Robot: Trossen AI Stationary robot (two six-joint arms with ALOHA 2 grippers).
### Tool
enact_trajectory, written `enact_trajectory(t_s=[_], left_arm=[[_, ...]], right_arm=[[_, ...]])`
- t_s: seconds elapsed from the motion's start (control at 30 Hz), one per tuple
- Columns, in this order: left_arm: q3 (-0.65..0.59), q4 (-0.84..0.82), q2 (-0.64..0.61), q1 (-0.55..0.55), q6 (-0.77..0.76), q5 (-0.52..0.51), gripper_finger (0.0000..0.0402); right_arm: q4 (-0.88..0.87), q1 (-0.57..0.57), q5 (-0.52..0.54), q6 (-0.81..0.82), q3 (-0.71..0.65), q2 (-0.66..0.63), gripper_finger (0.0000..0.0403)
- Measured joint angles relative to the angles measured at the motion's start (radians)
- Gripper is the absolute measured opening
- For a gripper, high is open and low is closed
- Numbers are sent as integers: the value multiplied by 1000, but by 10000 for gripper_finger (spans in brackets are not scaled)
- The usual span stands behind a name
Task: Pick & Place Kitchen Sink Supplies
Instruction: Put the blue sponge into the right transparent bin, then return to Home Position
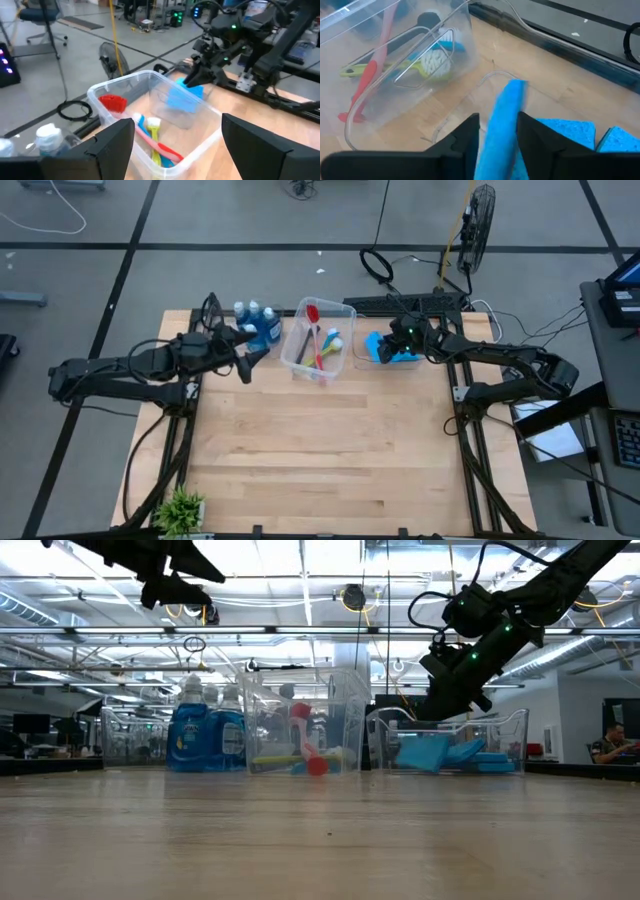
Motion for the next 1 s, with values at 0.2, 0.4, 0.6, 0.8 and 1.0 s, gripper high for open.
enact_trajectory(t_s=[0.2,0.4,0.6,0.8,1.0], left_arm=[[0,-54,-1,16,-119,-16,298],[0,-67,-32,2,-47,65,301],[0,-97,-123,-34,-3,89,300],[0,-180,-201,-83,5,73,303],[-2,-197,-244,-131,57,72,307]], right_arm=[[2,0,0,-5,0,-21,154],[1,0,-1,-18,0,-120,164],[-10,10,-2,-44,0,-262,157],[-24,18,-2,-64,0,-404,156],[-103,18,-3,-56,0,-526,155]])
